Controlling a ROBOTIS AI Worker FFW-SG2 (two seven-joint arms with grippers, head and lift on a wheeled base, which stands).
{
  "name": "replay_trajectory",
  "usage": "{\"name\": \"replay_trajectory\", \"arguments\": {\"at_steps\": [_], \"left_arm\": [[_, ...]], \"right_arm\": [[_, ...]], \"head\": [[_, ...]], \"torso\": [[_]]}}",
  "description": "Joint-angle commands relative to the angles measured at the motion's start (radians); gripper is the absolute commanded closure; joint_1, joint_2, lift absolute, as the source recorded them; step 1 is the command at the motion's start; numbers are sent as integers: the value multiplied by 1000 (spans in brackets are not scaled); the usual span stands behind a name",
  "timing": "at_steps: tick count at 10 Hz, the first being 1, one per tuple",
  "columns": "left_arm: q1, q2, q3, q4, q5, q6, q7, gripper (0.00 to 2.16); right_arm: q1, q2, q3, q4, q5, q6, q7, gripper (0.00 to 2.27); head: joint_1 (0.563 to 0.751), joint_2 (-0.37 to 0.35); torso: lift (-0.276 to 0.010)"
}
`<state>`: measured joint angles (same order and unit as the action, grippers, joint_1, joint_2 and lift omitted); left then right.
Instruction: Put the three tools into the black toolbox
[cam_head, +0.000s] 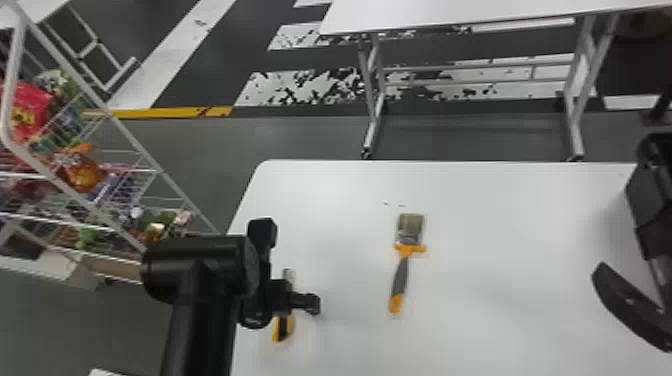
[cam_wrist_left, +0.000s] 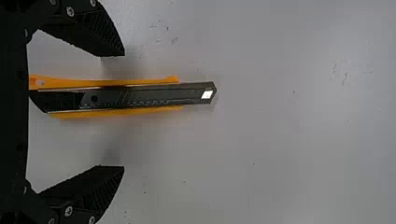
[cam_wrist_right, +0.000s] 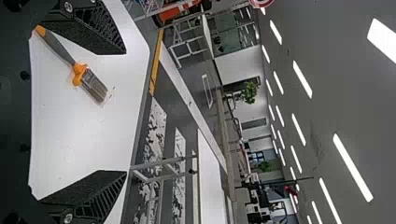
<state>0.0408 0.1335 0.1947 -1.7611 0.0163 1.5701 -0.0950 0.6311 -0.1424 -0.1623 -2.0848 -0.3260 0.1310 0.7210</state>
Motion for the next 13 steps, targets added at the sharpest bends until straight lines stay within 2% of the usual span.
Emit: {"name": "replay_trajectory", "arguments": {"at_steps": [1,3,4,5,6,7,9,10,11,12,13], "left_arm": [[7,-2,6,0,1,1,0,174],[22,2,15,-8,5,1,-8,343],[27,2,20,-8,7,1,-9,714],[31,3,29,-9,13,1,-11,1328],[41,5,35,-17,20,1,-17,1835],[50,2,52,-40,34,1,-14,417],[47,6,52,-44,47,1,-18,373],[37,8,55,-26,47,1,-40,373],[76,-2,63,-44,48,1,-35,194],[70,0,52,-52,53,1,-46,53],[64,-3,60,-57,57,1,-52,53]], "right_arm": [[-2,-2,0,3,-1,-3,0,83],[-5,-2,3,3,2,-3,0,83],[-7,-2,4,3,2,-3,-2,83],[-7,-2,6,2,5,-3,-2,83],[-8,-2,12,2,8,-3,-3,83],[-11,-2,18,2,13,0,-5,83],[-14,0,30,3,22,3,-8,83],[-14,0,33,3,22,3,-8,83],[-19,0,33,3,22,3,-8,83],[-21,0,35,3,21,9,-8,83],[-21,0,35,2,18,9,-6,83]], "head": [[695,287],[695,289],[695,294],[695,297],[695,303],[695,308],[695,315],[695,319],[695,319],[695,320],[695,320]], "torso": [[-51],[-51],[-51],[-51],[-51],[-51],[-51],[-51],[-51],[-51],[-51]]}}
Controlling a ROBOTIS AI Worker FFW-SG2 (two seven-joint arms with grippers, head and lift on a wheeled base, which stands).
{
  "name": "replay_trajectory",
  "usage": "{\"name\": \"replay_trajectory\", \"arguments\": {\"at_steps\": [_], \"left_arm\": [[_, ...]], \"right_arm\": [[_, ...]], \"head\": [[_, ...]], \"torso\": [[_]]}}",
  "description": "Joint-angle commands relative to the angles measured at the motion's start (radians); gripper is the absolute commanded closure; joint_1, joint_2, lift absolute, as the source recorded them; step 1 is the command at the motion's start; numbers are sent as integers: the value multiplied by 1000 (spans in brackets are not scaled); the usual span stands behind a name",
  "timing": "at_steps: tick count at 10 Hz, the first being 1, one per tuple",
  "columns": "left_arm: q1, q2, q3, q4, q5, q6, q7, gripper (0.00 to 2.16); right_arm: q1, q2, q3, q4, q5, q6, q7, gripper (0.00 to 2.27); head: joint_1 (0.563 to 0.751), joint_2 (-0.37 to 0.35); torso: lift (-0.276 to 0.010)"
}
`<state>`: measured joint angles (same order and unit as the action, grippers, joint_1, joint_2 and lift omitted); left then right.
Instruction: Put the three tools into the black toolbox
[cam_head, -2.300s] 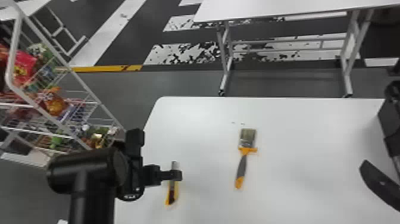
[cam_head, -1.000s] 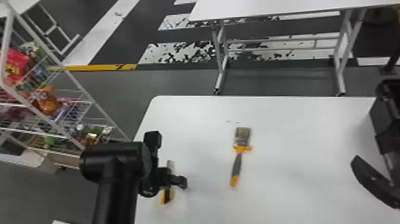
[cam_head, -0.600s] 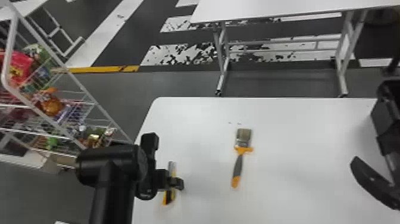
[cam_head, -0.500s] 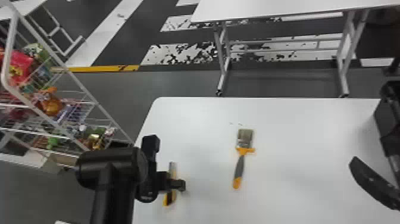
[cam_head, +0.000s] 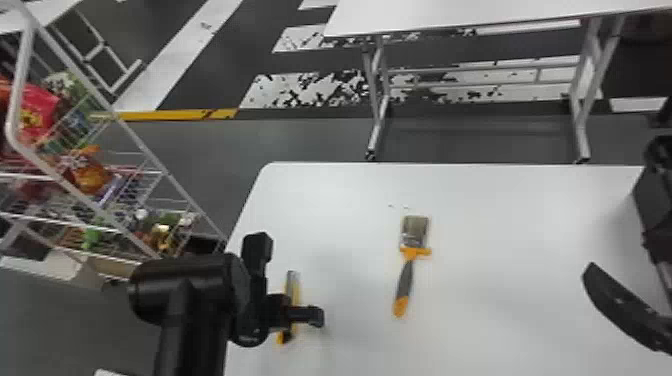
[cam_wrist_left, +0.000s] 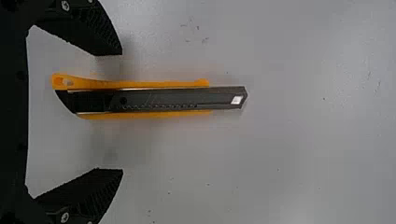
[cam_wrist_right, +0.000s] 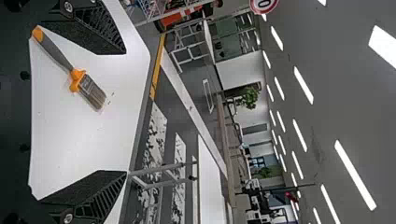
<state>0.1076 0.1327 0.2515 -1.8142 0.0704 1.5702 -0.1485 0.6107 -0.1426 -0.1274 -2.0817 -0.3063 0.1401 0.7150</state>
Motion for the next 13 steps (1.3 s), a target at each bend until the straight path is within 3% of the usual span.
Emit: {"name": "replay_trajectory", "arguments": {"at_steps": [1,6,8,9,10,13], "left_arm": [[6,-1,6,-16,0,1,-5,76],[9,1,0,-17,-7,1,-6,306],[4,1,-3,-16,-12,1,3,1504],[1,-1,-9,-16,-26,1,7,1845],[1,-1,-15,-17,-26,1,23,2064],[33,-5,-17,-125,-26,1,32,2064]], "right_arm": [[0,0,-1,-3,-5,0,1,83],[1,0,-6,-1,-11,0,3,87],[0,0,-6,-1,-13,0,1,83],[0,0,-6,0,-13,0,1,87],[0,0,-6,2,-13,0,1,87],[-3,0,-4,8,-13,3,0,87]], "head": [[695,313],[695,311],[695,311],[695,311],[695,313],[695,313]], "torso": [[-51],[-51],[-51],[-51],[-51],[-51]]}}
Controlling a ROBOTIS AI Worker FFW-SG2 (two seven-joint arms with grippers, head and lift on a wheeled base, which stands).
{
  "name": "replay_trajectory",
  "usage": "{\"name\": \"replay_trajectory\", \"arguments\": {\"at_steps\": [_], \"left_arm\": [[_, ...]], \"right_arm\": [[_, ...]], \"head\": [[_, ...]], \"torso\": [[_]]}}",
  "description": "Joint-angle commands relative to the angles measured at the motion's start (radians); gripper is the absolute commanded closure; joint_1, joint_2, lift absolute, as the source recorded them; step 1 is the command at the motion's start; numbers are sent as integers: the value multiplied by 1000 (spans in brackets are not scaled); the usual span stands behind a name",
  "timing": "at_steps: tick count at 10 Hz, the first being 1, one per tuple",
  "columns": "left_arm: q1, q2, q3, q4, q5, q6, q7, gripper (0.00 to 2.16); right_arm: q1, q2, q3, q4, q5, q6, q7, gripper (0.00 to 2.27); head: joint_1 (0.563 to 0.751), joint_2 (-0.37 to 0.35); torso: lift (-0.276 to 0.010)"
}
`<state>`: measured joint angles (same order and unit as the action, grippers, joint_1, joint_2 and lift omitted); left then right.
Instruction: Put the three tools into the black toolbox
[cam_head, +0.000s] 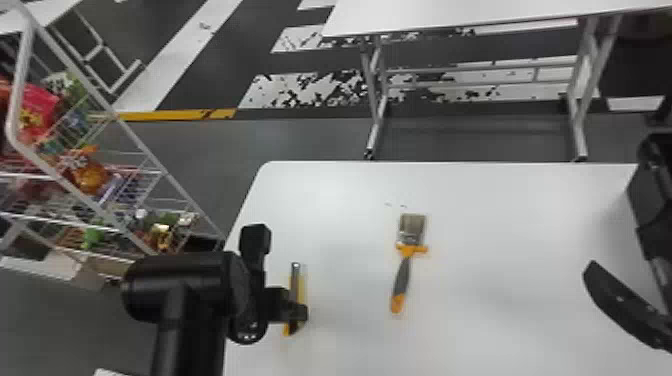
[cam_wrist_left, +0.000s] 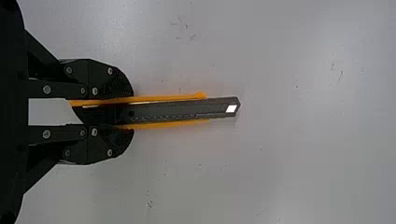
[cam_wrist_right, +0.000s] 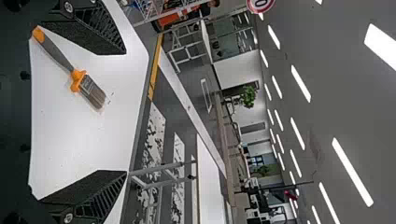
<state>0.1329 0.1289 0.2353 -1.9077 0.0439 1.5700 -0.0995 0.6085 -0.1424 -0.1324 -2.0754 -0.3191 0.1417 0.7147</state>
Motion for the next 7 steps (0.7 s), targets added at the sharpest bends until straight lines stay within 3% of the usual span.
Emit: {"name": "replay_trajectory", "arguments": {"at_steps": [1,4,5,7], "left_arm": [[24,-3,1,-82,7,1,-12,2064],[79,-20,1,-248,16,1,4,2064],[108,-38,7,-335,27,1,11,2064],[192,-63,4,-488,132,1,29,2064]], "right_arm": [[-1,1,4,6,0,-1,0,87],[-7,3,17,8,6,-1,-1,87],[-10,4,24,6,9,2,-6,87],[-39,11,30,-2,0,100,-6,87]], "head": [[695,316],[695,309],[695,307],[695,289]], "torso": [[-51],[-51],[-51],[-51]]}}
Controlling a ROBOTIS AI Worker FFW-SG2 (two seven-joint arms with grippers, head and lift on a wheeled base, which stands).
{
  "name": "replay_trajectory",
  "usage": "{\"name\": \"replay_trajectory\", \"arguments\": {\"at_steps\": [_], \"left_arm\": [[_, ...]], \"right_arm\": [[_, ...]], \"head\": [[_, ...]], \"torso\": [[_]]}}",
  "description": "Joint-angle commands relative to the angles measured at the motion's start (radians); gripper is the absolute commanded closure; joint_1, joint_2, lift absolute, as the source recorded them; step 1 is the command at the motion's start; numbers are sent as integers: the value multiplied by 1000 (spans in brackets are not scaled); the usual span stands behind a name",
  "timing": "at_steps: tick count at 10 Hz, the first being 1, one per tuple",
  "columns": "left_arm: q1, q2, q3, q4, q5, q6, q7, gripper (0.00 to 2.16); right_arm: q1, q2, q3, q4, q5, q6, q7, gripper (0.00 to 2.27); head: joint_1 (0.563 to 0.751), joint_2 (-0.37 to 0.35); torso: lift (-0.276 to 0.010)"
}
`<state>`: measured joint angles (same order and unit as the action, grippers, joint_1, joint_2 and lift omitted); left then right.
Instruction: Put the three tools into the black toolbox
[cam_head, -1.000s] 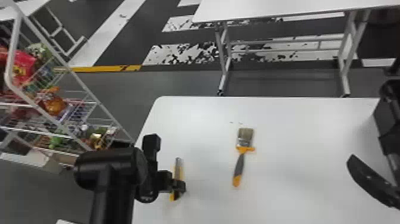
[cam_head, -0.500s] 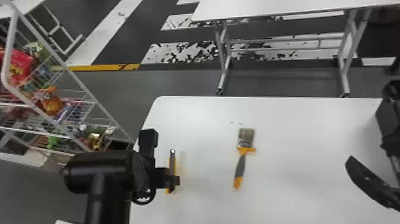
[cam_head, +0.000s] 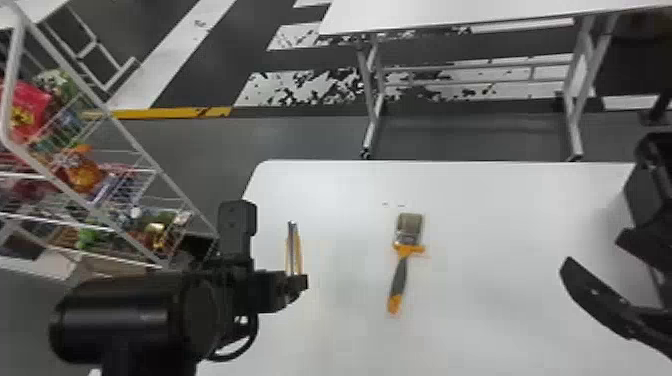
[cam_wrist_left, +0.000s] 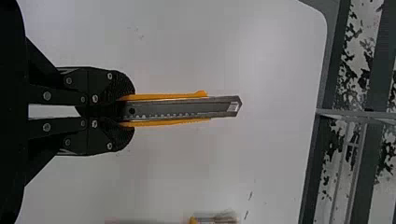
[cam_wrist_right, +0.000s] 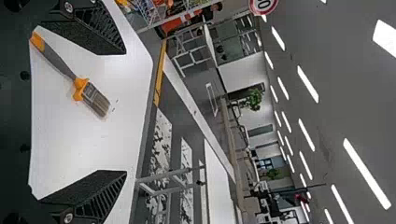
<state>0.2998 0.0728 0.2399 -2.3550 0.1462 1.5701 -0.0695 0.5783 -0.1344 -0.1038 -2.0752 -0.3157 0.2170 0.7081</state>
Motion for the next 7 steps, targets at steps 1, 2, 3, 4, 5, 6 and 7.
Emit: {"name": "replay_trajectory", "arguments": {"at_steps": [1,2,3,4,5,6,7], "left_arm": [[62,-16,-45,-98,46,1,0,2067],[91,-16,-109,-132,38,1,0,2067],[99,-14,-174,-148,7,1,0,2067],[102,-13,-244,-148,-42,1,2,2067],[105,-10,-309,-148,-91,1,5,2067],[107,-8,-361,-150,-134,1,14,2067],[107,-8,-402,-151,-165,1,14,2067]], "right_arm": [[-34,9,-2,-16,-5,92,-1,87],[-61,12,-5,-20,-5,166,-2,87],[-98,16,-5,-20,-5,267,-4,87],[-120,16,3,-20,-2,362,-4,87],[-127,16,24,-20,3,417,-4,76],[-137,16,58,-20,1,491,-4,76],[-153,16,85,-34,-2,583,-6,83]], "head": [[695,265],[695,247],[695,201],[695,158],[695,131],[695,122],[695,126]], "torso": [[-51],[-51],[-51],[-51],[-51],[-51],[-51]]}}
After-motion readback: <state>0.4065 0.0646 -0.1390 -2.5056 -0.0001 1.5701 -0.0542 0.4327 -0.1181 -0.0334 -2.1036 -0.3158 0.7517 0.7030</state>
